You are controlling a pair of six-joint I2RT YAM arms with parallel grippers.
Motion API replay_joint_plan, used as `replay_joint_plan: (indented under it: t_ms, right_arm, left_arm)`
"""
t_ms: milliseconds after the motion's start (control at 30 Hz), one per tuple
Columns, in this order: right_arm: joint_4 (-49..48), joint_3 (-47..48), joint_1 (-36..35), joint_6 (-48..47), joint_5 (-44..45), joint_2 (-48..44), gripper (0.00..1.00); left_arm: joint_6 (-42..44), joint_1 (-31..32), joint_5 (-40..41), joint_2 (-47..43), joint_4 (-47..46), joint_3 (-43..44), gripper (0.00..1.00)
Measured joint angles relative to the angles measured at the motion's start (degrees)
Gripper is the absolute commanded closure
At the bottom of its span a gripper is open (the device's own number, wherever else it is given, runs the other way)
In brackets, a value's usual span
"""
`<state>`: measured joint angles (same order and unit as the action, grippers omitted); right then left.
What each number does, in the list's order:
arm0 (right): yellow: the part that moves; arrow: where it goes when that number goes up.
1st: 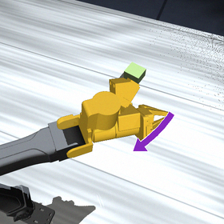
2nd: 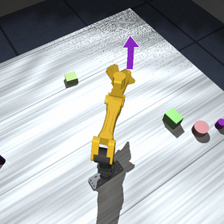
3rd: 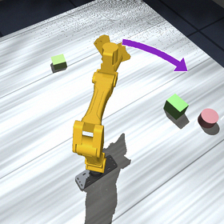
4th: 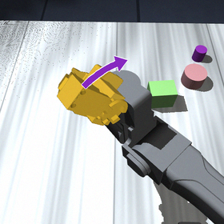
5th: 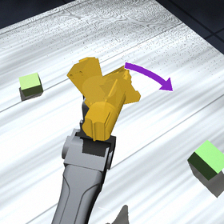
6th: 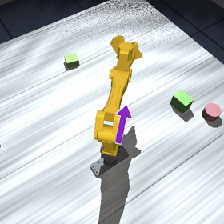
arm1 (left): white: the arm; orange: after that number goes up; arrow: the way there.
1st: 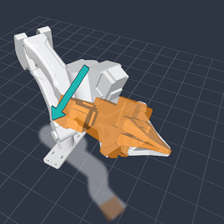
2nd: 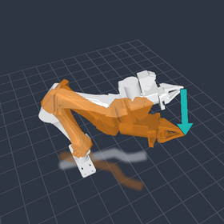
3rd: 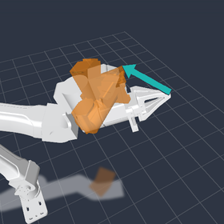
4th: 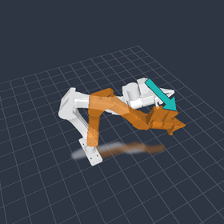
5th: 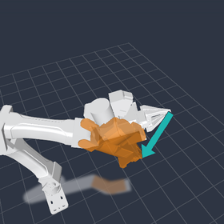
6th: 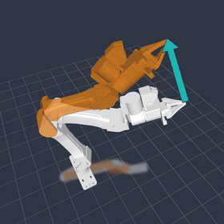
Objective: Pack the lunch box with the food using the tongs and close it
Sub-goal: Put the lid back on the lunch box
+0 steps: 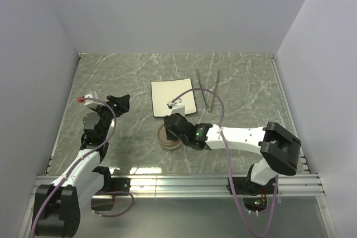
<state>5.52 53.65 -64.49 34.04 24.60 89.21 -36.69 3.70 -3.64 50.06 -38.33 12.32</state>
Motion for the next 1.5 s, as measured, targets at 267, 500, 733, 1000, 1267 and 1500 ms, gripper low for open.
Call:
replay_joint_plan:
  t_ms: [267,500,733,1000,1267,1500]
  right_arm:
    - [-0.5,-0.4,0.0,-0.9,-0.1,-0.3,0.48]
    - [-0.9,-1.8,0.0,-1.1,-0.1,-3.2,0.48]
    - [-1.4,-4.6,-0.2,-0.7,-0.2,-6.1,0.48]
    - [-0.7,-8.1,-1.7,-0.2,1.9,-12.7,0.48]
    - [0.8,-10.0,-1.9,-0.2,8.1,-21.4,0.46]
    - [0.1,-17.5,9.2,-1.7,8.3,-27.2,0.46]
  left_arm:
    - [0.0,0.0,0.0,0.0,0.0,0.0,0.01]
    - [0.0,0.0,0.0,0.0,0.0,0.0,0.0]
    - [0.0,0.0,0.0,0.0,0.0,0.0,0.01]
    - [0.0,0.0,0.0,0.0,0.0,0.0,0.01]
    - [0.0,0.0,0.0,0.0,0.0,0.0,0.01]
    - [0.0,0.0,0.1,-0.3,0.0,-0.2,0.01]
